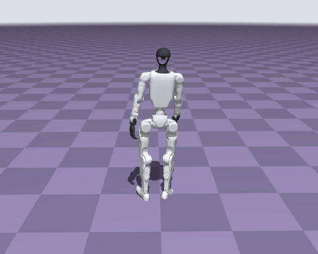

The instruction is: In place motions

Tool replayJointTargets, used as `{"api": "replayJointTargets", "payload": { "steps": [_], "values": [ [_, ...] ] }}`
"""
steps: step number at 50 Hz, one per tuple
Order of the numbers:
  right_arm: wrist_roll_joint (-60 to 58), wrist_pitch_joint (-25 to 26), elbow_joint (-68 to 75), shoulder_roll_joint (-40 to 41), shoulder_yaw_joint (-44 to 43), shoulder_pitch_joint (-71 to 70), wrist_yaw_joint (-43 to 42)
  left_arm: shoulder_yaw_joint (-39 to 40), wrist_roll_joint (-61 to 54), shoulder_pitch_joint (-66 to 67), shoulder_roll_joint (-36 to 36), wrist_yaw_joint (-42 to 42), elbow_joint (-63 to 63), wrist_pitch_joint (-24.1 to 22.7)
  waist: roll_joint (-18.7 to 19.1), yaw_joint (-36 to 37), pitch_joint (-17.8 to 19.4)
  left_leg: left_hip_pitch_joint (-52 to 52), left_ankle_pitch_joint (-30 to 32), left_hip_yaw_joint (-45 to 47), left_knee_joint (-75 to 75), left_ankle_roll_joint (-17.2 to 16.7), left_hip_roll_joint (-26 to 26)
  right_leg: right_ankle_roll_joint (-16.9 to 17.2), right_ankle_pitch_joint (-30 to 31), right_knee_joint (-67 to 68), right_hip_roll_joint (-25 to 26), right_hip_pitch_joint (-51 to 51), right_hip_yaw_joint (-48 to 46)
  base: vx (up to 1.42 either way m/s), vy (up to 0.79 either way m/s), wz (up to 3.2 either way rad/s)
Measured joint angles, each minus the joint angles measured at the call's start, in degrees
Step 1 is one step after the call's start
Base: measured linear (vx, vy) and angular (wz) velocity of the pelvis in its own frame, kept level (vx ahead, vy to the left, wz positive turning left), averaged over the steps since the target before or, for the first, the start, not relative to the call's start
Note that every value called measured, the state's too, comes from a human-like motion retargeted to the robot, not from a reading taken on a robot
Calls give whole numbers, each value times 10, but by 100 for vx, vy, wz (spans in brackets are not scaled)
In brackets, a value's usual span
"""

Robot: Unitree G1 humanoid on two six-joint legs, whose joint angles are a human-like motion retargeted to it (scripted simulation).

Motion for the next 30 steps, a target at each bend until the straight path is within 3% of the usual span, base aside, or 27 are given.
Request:
{"api": "replayJointTargets", "payload": {
  "steps": [6, 10, 12, 13, 15, 18, 20, 24, 30],
  "values": [
    [-36, 8, -15, -25, -53, 57, 1, -95, 8, -65, 16, 47, 46, 4, -18, 23, 37, 5, -21, -28, 39, 14, -6, -11, 5, 71, -23, -9, 12, 5, 17, -18],
    [-69, 1, 9, -53, -71, 99, -35, -122, -70, -124, -34, 92, 57, 32, 30, 0, 66, 0, -41, -30, 75, 16, 50, -63, 118, 290, -39, -95, 7, -3, 22, -8],
    [-95, 18, 28, -74, -76, 117, -65, -128, -130, -178, -73, 148, 39, 26, 57, -30, 103, -8, -50, -35, 107, 19, 76, -85, 79, 467, -61, -169, 34, -16, 35, 3],
    [-99, 28, 44, -84, -76, 124, -80, -129, -151, -210, -87, 164, 22, 14, 63, -47, 122, -10, -54, -36, 120, 22, 81, -104, 53, 560, -97, -202, 22, -22, 34, 15],
    [-100, 51, 80, -99, -78, 136, -95, -125, -158, -277, -107, 175, -24, -9, 58, -91, 161, -6, -55, -41, 128, 38, 69, -131, 9, 723, -165, -285, 35, -25, 26, 46],
    [-113, 97, 125, -112, -91, 174, -69, -145, -149, -365, -119, 176, -101, -48, 49, -166, 203, 4, -45, -67, 116, 64, 55, -134, -16, 875, -209, -432, 84, -17, 10, 120],
    [-126, 123, 152, -119, -99, 202, -52, -162, -138, -409, -120, 184, -153, -73, 50, -211, 212, -3, -36, -89, 109, 71, 57, -129, -19, 925, -228, -522, 104, -4, 3, 134],
    [-119, 158, 154, -126, -122, 271, -70, -200, -110, -458, -101, 197, -227, -87, 60, -265, 215, -19, -39, -93, 116, 78, 79, -141, -23, 924, -244, -601, 93, 1, 0, 72],
    [-38, 165, 154, -118, -149, 287, -76, -212, -96, -452, -89, 177, -259, -76, 57, -238, 184, -15, -41, -80, 103, 70, 69, -140, 9, 848, -209, -548, 100, 1, -2, -53]
  ]
}}
